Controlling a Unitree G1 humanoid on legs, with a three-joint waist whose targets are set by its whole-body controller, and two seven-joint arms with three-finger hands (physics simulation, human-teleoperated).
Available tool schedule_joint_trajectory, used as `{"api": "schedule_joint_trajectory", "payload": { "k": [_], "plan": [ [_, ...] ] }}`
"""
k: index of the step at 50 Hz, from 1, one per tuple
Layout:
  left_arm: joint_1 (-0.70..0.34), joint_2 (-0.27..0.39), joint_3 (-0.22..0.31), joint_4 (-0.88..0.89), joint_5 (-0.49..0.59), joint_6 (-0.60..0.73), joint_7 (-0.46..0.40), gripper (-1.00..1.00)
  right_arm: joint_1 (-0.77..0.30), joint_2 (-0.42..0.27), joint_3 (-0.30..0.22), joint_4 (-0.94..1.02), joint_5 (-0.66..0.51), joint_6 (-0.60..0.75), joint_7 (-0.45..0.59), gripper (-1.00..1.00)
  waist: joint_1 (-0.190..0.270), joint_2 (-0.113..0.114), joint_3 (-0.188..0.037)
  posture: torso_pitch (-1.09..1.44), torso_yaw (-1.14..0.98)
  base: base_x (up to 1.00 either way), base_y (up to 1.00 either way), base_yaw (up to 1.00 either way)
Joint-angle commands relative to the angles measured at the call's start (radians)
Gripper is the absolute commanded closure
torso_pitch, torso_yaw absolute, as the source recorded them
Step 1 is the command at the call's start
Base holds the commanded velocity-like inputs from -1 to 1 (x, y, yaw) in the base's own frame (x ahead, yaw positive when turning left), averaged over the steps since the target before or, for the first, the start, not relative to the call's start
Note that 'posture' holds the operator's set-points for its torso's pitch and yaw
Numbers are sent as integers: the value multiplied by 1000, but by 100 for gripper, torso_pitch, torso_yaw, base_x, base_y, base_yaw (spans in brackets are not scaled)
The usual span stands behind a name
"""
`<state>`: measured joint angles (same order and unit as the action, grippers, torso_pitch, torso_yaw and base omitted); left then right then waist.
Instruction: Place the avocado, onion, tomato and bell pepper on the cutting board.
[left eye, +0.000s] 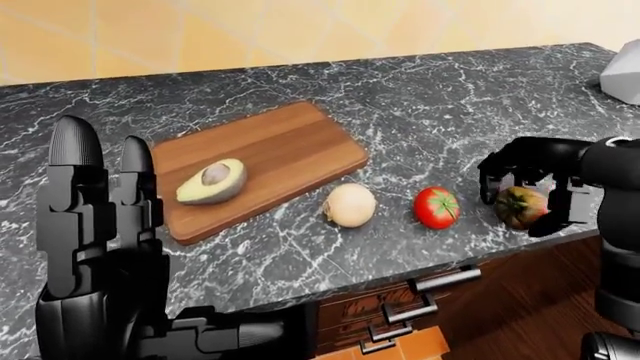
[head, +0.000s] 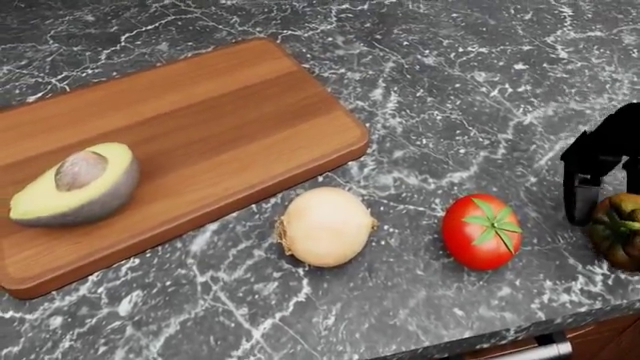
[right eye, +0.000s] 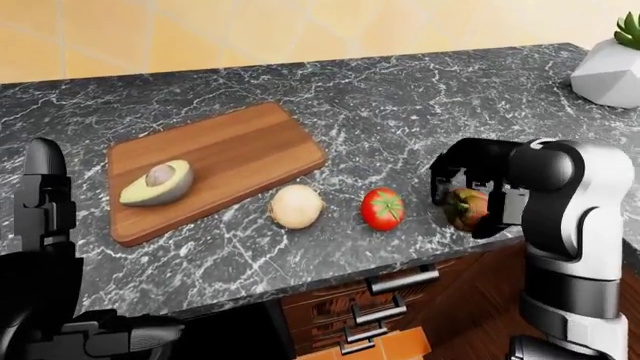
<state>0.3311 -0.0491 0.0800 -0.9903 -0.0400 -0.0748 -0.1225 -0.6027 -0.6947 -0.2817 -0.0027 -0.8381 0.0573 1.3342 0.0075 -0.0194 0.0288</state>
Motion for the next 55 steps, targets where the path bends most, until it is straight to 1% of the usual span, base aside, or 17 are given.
{"api": "schedule_joint_trajectory", "payload": {
  "k": [1,7,10,12,15,18,20,24,27,28,31,35,38,41,47,51,55],
  "plan": [
    [-5,1,-2,-33,-2,-22,1,-100,-26,-17,-19,-26,-1,-1,-13,100,0,-3,-16,0,0,0,0,0],
    [-5,1,-3,-33,-1,-23,1,-100,-20,-19,-22,-18,-5,-13,-27,100,2,-1,-14,0,0,0,0,0],
    [-6,2,-4,-34,0,-21,1,-100,-74,-30,-13,6,-1,-18,-47,100,2,-1,-13,0,0,0,0,0],
    [-7,2,-1,-36,-2,-18,2,-100,-157,-55,4,30,7,-12,-36,100,1,0,-13,0,0,0,0,0],
    [-10,2,-1,-37,-2,-14,2,-100,-362,-98,54,111,12,-13,-9,100,-2,6,-11,0,0,0,0,0],
    [-9,2,-4,-37,-1,-14,2,-100,-486,-102,89,174,-2,-28,13,100,-2,14,-1,0,0,0,0,0],
    [-8,2,-3,-38,-2,-14,2,-100,-607,-86,115,238,-5,-38,15,100,-2,16,3,0,0,0,0,0],
    [-9,2,-2,-43,-2,-10,3,-100,-693,-22,161,343,-54,-105,-33,100,-5,15,8,0,0,0,0,0],
    [-7,2,-1,-44,-2,-12,3,-100,-857,50,209,559,-104,-165,-122,100,-7,13,6,0,0,0,0,0],
    [-8,2,0,-44,-4,-11,3,-100,-890,64,212,610,-115,-179,-143,100,-9,15,5,0,0,0,0,0],
    [-10,2,2,-43,-6,-10,2,-100,-1068,149,252,907,-156,-246,-308,100,-9,21,6,0,0,0,0,0],
    [-10,0,9,-45,-11,-9,-1,-100,-1187,257,267,1129,-155,-276,-452,100,-8,31,10,0,0,0,0,0],
    [-11,0,11,-47,-12,-7,-2,-100,-1228,325,266,1230,-138,-273,-542,100,-6,34,11,0,0,0,0,0],
    [-14,-1,14,-44,-13,-5,-2,-100,-1235,382,273,1261,-125,-267,-585,100,-2,34,11,0,0,0,0,0],
    [-15,-1,16,-44,-16,-5,-5,-100,-1233,509,285,1291,-101,-264,-637,100,0,34,9,0,0,0,0,0],
    [-17,-3,19,-45,-17,-2,-5,-100,-1222,571,302,1295,-101,-266,-664,100,3,36,8,0,0,0,0,0],
    [-19,-3,29,-51,-25,4,-6,-100,-1234,621,294,1304,-80,-254,-698,100,3,38,7,0,0,0,0,0]
  ]
}}
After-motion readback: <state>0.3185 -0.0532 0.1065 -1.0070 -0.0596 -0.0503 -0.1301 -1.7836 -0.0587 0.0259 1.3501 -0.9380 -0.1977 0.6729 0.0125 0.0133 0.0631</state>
